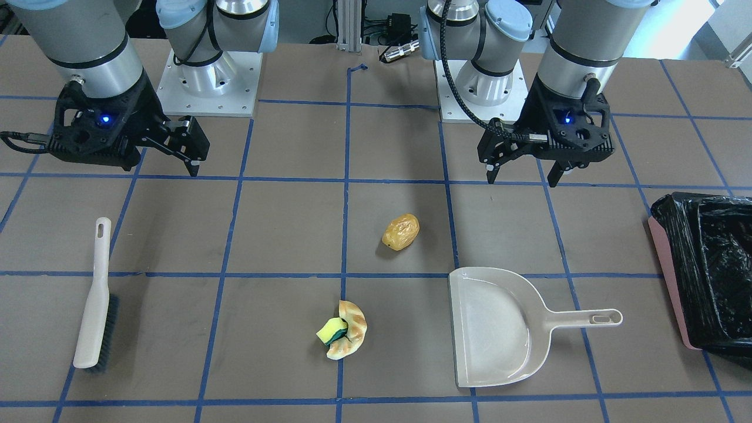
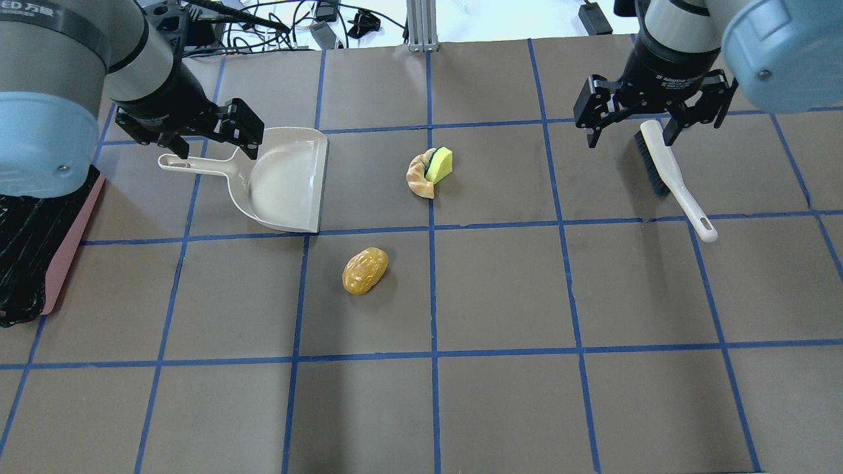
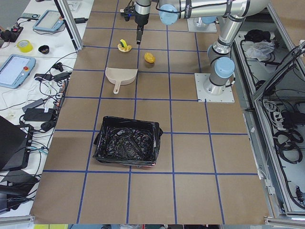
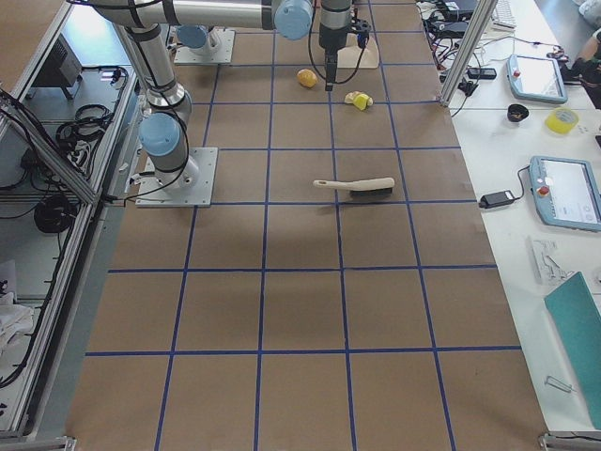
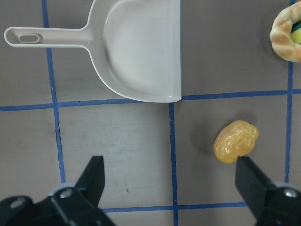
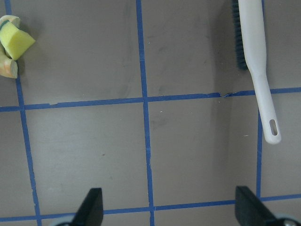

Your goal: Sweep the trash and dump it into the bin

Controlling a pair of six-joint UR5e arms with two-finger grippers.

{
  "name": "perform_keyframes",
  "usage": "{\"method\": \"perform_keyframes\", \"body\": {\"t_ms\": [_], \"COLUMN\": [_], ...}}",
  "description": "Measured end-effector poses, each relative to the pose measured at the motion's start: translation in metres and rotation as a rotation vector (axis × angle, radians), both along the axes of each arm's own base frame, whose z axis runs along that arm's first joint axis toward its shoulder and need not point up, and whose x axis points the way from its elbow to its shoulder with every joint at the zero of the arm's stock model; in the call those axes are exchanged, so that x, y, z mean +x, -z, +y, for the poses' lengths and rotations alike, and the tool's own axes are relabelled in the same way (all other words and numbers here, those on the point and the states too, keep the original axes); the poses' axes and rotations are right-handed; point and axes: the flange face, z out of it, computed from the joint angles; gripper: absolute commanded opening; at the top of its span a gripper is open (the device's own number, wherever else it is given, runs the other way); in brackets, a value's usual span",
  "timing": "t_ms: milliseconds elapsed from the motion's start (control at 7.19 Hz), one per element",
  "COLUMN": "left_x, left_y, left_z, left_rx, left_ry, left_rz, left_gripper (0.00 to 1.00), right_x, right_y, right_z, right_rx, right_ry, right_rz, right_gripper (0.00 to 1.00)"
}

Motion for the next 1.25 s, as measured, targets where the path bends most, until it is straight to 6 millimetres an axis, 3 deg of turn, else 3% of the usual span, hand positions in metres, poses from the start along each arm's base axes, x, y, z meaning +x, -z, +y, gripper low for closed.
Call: {"method": "perform_keyframes", "body": {"t_ms": [1251], "left_x": [0.0034], "left_y": [0.0084], "left_z": [-0.0062], "left_rx": [0.015], "left_ry": [-0.005], "left_rz": [-0.002], "left_gripper": [1.0], "right_x": [0.0043], "right_y": [-0.0037], "right_z": [0.0042], "right_rx": [-0.011], "right_ry": [-0.006], "right_rz": [-0.042], "right_gripper": [1.0]}}
